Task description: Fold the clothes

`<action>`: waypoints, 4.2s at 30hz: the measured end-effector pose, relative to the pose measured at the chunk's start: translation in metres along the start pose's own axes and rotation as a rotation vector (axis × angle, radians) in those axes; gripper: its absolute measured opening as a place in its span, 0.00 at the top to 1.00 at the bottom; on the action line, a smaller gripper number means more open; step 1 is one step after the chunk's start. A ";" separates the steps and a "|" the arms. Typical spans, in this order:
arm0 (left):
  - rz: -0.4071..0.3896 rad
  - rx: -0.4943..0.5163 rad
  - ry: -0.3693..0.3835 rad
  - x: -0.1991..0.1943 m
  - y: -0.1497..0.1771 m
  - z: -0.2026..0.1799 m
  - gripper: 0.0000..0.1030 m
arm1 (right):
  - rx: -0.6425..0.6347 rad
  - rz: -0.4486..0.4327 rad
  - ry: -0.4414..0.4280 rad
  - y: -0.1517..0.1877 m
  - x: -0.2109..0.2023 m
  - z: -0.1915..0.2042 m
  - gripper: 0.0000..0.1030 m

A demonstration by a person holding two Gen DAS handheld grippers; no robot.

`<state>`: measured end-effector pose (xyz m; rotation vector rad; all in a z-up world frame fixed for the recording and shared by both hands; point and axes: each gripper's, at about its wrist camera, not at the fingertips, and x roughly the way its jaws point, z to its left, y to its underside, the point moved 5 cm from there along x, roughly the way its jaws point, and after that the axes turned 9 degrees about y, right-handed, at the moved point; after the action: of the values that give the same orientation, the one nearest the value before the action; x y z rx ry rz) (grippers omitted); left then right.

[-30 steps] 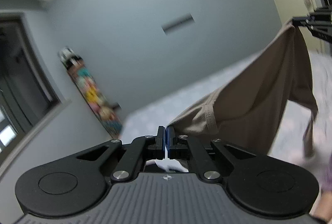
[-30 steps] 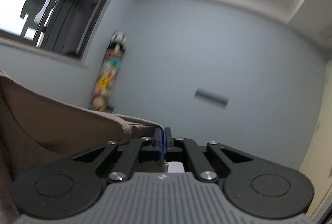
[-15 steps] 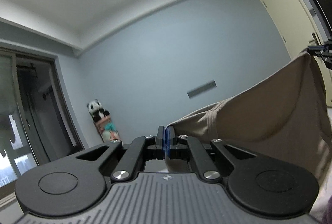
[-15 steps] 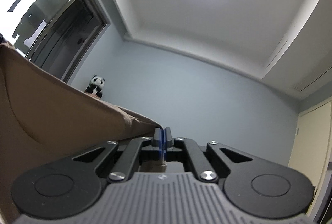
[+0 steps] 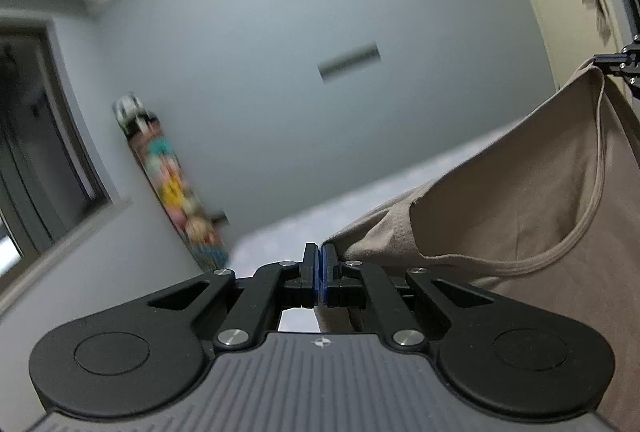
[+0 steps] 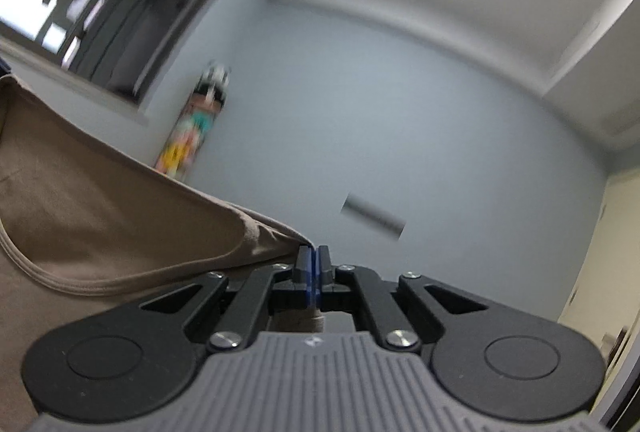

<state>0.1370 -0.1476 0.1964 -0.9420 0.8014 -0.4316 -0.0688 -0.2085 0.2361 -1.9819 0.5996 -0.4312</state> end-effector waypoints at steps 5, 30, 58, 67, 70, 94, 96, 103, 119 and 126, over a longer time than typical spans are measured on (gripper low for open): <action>0.130 -0.041 0.035 0.110 0.036 0.013 1.00 | -0.025 0.164 -0.049 0.069 0.081 0.038 0.98; 0.552 -0.336 0.058 0.385 0.201 0.002 1.00 | 0.007 0.684 -0.238 0.327 0.333 0.197 0.98; 0.555 -0.420 0.058 0.116 0.250 -0.021 0.66 | 0.444 0.778 -0.401 0.284 0.065 0.149 0.53; 0.648 -0.650 -0.116 0.049 0.321 -0.035 0.66 | 0.720 0.631 -0.455 0.275 0.004 0.137 0.38; 0.658 -0.712 -0.107 0.044 0.341 -0.043 0.68 | 0.806 0.633 -0.442 0.281 0.008 0.129 0.36; 0.413 -0.682 -0.148 0.043 0.273 -0.008 1.00 | 0.804 0.747 -0.425 0.296 0.020 0.147 0.37; 0.380 -0.673 -0.165 0.048 0.257 0.009 1.00 | 0.801 0.756 -0.423 0.298 0.021 0.147 0.37; 0.279 -0.660 -0.262 0.056 0.221 0.074 1.00 | 0.800 0.796 -0.412 0.303 0.024 0.150 0.37; 0.384 -0.795 -0.544 0.050 0.331 0.191 1.00 | 0.759 0.898 -0.406 0.316 0.034 0.165 0.38; 0.323 -0.843 -0.322 0.050 0.333 0.161 0.83 | 0.756 0.906 -0.407 0.317 0.034 0.166 0.38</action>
<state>0.2895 0.0862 -0.0506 -1.5749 0.8232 0.3783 -0.0256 -0.2348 -0.1196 -0.8931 0.8334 0.2829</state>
